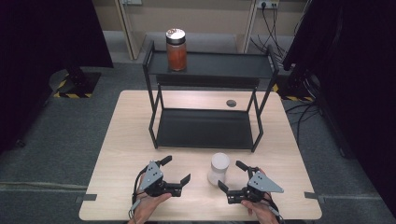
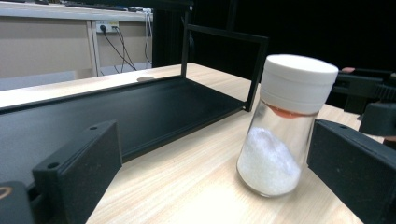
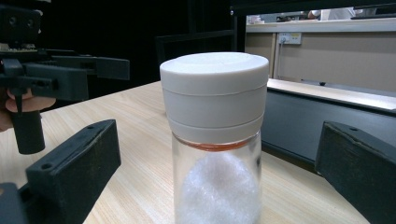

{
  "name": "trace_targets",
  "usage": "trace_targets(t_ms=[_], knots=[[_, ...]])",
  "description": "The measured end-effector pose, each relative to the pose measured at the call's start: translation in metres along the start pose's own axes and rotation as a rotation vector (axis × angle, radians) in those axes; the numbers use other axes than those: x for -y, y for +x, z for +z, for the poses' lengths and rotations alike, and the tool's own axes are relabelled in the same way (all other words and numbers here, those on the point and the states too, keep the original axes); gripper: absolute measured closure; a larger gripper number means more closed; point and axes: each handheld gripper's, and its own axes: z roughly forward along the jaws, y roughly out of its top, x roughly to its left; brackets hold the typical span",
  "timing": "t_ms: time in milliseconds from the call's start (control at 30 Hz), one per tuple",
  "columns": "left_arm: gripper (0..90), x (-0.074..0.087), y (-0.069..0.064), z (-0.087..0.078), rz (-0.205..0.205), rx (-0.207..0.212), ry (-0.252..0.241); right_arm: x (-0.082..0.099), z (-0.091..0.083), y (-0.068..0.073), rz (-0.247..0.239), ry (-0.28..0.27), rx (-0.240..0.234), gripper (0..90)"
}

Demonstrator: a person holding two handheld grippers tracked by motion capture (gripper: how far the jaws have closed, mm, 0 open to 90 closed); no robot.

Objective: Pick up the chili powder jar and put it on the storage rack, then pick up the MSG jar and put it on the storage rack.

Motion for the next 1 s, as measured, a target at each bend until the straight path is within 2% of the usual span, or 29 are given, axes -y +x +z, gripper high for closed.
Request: trace_targets(t_ms=[67, 233, 1000], knots=[[2.5, 0.003, -0.001, 0.000, -0.002, 0.003, 0.003, 0.000, 0.000, 0.000, 0.000, 0.000, 0.000, 0.3], [2.5, 0.009, -0.005, 0.001, 0.026, 0.005, 0.011, 0.000, 0.000, 0.000, -0.001, -0.001, 0.000, 0.3], [2.5, 0.014, -0.004, -0.004, 0.016, -0.009, 0.009, 0.000, 0.001, 0.001, -0.008, 0.003, 0.005, 0.4]])
